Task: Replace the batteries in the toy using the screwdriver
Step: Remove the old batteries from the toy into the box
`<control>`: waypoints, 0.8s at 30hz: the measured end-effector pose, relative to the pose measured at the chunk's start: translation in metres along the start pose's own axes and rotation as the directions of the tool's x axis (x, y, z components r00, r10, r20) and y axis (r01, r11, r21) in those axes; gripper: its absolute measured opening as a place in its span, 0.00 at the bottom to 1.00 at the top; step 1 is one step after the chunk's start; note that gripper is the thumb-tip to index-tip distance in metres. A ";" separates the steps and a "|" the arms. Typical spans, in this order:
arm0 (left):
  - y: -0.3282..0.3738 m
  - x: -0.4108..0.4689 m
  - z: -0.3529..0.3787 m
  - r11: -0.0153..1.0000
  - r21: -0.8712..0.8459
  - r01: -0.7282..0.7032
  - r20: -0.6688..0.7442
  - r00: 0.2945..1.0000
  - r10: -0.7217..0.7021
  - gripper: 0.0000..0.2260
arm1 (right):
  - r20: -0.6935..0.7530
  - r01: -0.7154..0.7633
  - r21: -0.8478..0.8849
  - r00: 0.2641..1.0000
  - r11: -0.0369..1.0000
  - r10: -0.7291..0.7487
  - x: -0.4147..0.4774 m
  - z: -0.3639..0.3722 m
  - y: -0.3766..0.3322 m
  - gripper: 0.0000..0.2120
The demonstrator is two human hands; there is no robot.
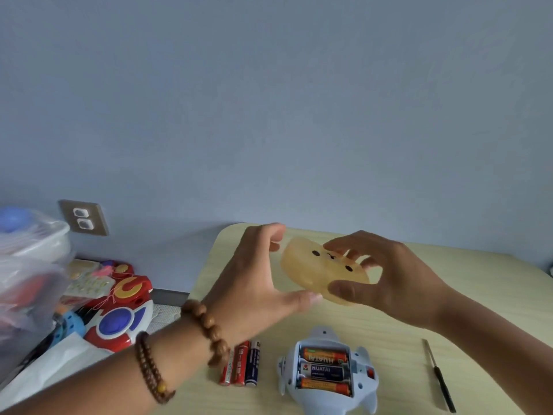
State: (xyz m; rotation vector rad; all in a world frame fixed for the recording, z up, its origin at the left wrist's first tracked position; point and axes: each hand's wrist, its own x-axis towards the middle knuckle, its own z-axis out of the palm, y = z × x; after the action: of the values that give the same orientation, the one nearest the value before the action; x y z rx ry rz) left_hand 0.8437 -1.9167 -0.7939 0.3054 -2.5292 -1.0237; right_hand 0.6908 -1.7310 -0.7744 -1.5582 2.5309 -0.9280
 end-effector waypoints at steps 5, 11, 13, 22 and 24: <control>-0.023 0.021 0.000 0.991 -0.104 0.088 0.262 0.963 -0.058 0.50 | 0.080 0.031 0.038 0.996 0.999 -0.034 0.005 0.011 -0.005 0.29; -0.033 0.023 0.006 0.989 -0.130 0.075 0.222 0.974 -0.045 0.47 | 0.119 0.044 0.100 0.991 0.994 -0.056 0.009 0.012 -0.002 0.27; -0.034 0.024 0.009 0.986 -0.149 0.078 0.213 0.976 -0.045 0.49 | 0.123 0.036 0.126 0.991 0.991 -0.052 0.012 0.011 0.001 0.26; -0.035 0.033 0.010 0.980 -0.180 0.085 0.177 0.983 -0.052 0.54 | 0.010 0.043 0.250 0.999 0.967 -0.047 0.017 0.018 0.011 0.22; -0.035 0.031 0.012 0.989 -0.133 0.057 0.183 0.983 -0.032 0.53 | -0.009 -0.006 0.318 1.000 0.948 0.009 0.018 0.017 0.013 0.19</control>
State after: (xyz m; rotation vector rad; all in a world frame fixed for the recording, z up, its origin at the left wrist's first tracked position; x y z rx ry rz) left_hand 0.8125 -1.9449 -0.8178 0.2407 -2.6027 -1.2903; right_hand 0.6769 -1.7496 -0.7905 -1.4467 2.2468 -1.2702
